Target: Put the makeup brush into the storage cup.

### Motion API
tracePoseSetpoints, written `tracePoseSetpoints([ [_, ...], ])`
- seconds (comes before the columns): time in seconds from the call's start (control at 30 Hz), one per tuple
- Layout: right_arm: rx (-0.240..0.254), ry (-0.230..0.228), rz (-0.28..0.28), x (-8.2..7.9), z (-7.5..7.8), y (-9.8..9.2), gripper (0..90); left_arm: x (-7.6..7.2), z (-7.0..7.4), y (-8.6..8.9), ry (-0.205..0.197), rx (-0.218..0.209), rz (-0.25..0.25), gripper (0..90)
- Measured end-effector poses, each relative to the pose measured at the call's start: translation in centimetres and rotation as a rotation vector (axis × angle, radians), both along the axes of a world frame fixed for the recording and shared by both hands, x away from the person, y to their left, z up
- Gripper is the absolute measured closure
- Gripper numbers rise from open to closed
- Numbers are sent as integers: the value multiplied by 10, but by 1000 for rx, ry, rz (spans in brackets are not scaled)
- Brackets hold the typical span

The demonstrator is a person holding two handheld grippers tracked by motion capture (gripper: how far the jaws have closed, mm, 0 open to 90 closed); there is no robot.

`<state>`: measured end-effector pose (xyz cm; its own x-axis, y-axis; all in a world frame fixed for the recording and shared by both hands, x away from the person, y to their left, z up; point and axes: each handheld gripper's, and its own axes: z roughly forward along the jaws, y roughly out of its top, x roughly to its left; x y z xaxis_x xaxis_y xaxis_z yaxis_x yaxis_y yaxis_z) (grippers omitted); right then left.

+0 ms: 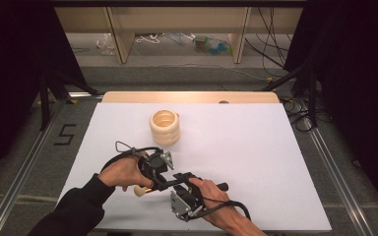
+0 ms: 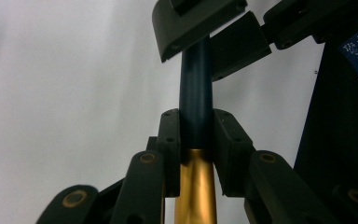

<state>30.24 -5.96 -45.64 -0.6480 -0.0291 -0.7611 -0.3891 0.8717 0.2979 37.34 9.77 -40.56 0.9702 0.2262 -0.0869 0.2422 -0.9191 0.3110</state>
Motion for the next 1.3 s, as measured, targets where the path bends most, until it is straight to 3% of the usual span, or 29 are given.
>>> tracePoseSetpoints([
  [0.13, -22, -24, 16, 1, 1, 2, 642, 0, 1, -1, -2, -1, -3, 740],
  [0.23, -26, -16, 1, -2, 0, 3, 661, -1, 0, -1, 6, -10, -7, 740],
  [0.3, -38, -49, 6, -2, 1, 4, 669, -1, 0, -2, 5, -9, -7, 740],
  [0.33, -47, -44, 34, 0, 1, 4, 675, -1, 0, -2, 4, -6, -6, 739],
  [0.37, -39, -30, 12, -2, 1, 5, 685, -1, 0, -1, 2, -9, -5, 740],
  [0.4, -52, -30, 35, -1, 1, 5, 692, -1, 0, -1, 4, -10, -4, 740],
  [0.57, -57, -4, -8, -5, -2, 5, 742, -1, 0, -1, 3, -10, -4, 739],
  [0.63, -60, -8, -7, -5, -3, 5, 745, -1, 0, -1, 2, -8, -4, 739],
  [0.67, -78, -23, 20, -3, -2, 5, 746, -1, 0, -2, 2, -6, -5, 739],
  [0.77, -85, -19, 2, -6, -3, 6, 754, -1, 0, -2, 2, -4, -6, 740],
  [0.83, -94, -28, 42, -2, -2, 6, 757, -1, -1, -3, 1, 1, -9, 740],
  [0.93, -105, -21, 17, -6, -4, 6, 760, -1, -2, -3, 7, -1, -10, 740],
  [1.0, -129, -51, 51, -5, -2, 6, 762, -1, -2, -2, 12, -9, -10, 739],
  [1.07, -134, -49, 47, -5, -1, 6, 763, -1, -2, -2, 16, -9, -12, 739],
  [1.1, -121, -17, 20, -7, -2, 5, 763, -1, -2, -2, 16, -10, -14, 738],
  [1.17, -132, -36, 39, -6, -1, 5, 763, -1, -2, -2, 14, -15, -20, 738],
  [1.23, -116, -11, 15, -7, -1, 4, 763, 0, -2, -2, 18, -24, -17, 737],
  [1.3, -123, -29, 45, -5, -1, 4, 764, 0, -2, -1, 17, -30, -16, 732],
])
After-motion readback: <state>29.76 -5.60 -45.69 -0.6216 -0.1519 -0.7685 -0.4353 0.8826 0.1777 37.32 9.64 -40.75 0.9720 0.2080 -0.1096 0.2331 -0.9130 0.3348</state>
